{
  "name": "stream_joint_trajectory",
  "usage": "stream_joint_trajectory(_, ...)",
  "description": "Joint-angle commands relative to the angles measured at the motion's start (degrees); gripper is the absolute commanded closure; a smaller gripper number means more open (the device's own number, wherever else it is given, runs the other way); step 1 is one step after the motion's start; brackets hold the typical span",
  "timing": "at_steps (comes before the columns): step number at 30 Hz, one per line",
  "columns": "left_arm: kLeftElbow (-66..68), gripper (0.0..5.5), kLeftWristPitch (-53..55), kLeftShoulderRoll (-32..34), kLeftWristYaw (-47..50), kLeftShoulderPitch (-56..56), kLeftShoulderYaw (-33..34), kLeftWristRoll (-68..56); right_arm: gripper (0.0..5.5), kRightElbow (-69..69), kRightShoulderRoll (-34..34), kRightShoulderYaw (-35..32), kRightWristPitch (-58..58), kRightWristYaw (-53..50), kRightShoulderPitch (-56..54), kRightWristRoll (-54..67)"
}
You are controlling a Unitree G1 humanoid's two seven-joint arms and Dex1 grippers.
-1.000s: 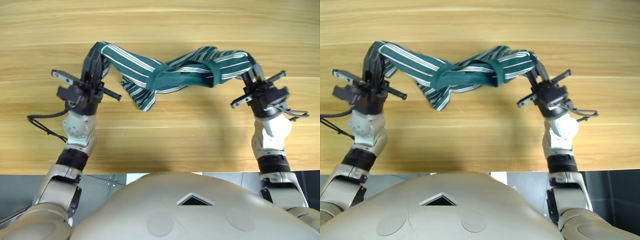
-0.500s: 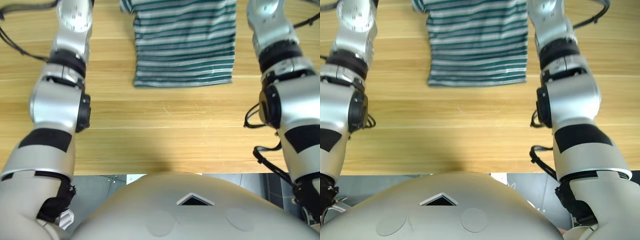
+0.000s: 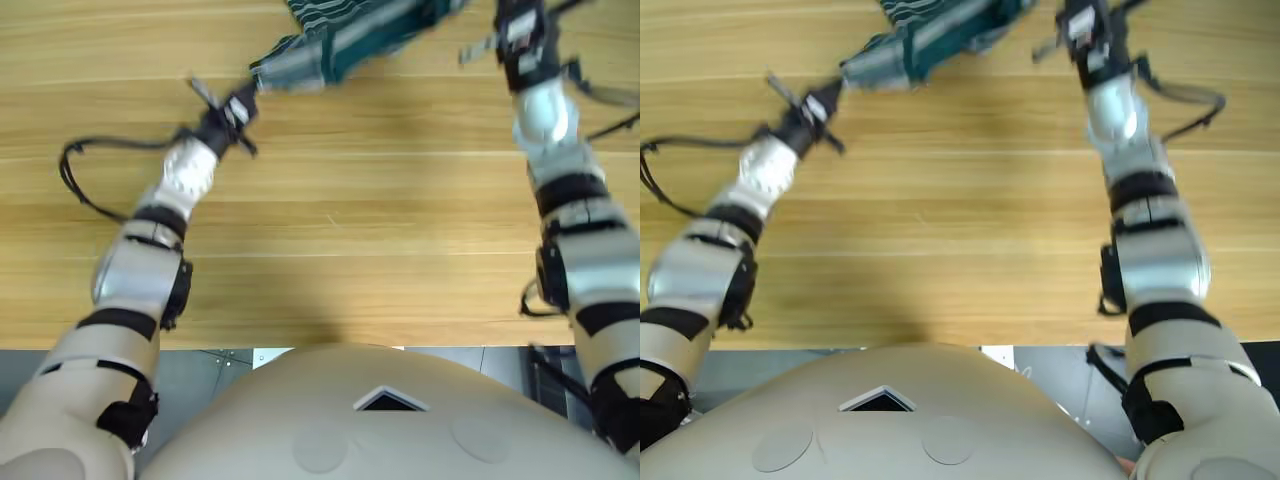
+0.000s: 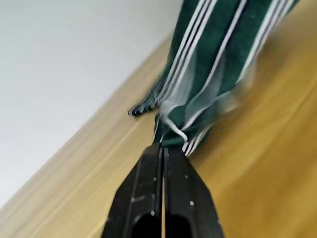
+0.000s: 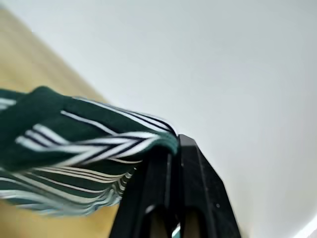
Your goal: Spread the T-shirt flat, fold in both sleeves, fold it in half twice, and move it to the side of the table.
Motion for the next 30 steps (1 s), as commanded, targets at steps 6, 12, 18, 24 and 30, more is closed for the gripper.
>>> stream_joint_trajectory(6,-35.9,5.49,-2.4,16.0,-21.7,33.2,-0.4,-21.2,5.5,-38.9,-19.0,-1.2,6.3,19.5,39.8,10.3)
stream_joint_trajectory(12,-45.8,4.99,7.2,13.2,-17.9,41.6,4.5,-19.2,5.04,-45.3,-17.2,-4.7,15.9,19.1,46.7,3.6)
stream_joint_trajectory(18,-52.0,4.14,10.3,11.3,-19.1,47.0,6.2,-20.2,4.11,-52.7,-16.8,-6.4,19.1,21.3,52.9,3.2)
stream_joint_trajectory(24,-54.6,3.64,10.8,12.9,-22.4,50.7,9.8,-23.4,3.39,-59.1,-17.9,-11.0,22.1,22.3,61.5,0.5)
stream_joint_trajectory(30,-60.3,3.64,10.8,14.7,-29.4,53.0,15.0,-35.5,3.39,-65.6,-17.1,-19.5,17.3,22.9,67.9,11.5)
